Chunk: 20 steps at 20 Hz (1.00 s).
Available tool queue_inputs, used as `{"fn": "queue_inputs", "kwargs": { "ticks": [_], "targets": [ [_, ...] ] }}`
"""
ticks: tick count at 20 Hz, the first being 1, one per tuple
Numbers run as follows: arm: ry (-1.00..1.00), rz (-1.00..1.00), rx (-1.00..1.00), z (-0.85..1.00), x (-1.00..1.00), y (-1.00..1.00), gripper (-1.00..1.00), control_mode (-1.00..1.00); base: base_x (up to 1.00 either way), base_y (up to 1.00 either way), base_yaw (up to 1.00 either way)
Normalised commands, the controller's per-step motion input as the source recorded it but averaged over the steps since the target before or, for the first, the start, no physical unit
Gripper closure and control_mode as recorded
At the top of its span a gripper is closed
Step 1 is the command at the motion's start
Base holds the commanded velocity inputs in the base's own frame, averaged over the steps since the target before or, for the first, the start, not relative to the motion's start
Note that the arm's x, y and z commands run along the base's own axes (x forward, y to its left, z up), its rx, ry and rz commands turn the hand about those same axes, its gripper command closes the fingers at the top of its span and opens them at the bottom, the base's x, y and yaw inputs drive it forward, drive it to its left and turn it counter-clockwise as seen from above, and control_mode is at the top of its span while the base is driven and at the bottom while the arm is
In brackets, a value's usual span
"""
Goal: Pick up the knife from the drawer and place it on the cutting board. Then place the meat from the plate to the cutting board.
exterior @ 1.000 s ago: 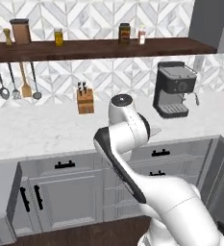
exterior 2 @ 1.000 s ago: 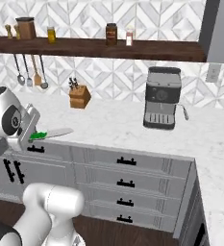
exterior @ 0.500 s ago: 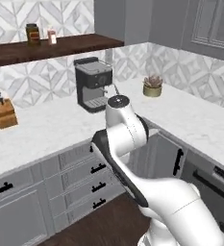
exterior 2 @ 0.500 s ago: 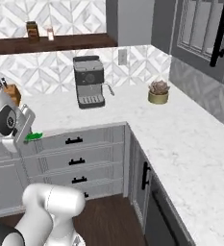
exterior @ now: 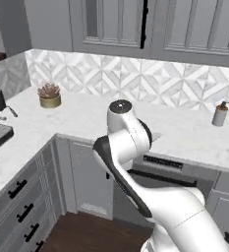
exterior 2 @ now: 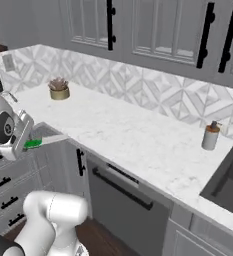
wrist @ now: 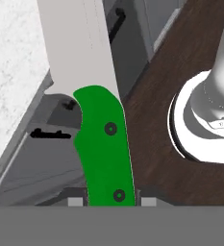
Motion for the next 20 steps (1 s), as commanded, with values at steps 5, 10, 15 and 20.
{"fn": "queue_inputs", "kwargs": {
  "ticks": [5, 10, 15, 20],
  "targets": [
    [0.0, 0.0, 0.0, 0.0, 0.0, 0.0, 1.0, 1.0, -0.22, 0.0, -0.98],
    [0.0, 0.0, 0.0, 0.0, 0.0, 0.0, 1.0, 1.0, -0.14, 0.0, -0.99],
    [0.0, 0.0, 0.0, 0.0, 0.0, 0.0, 1.0, 1.0, 0.0, -0.05, -0.99],
    [0.0, 0.0, 0.0, 0.0, 0.0, 0.0, 1.0, 1.0, 0.03, -0.42, -0.94]
  ]
}}
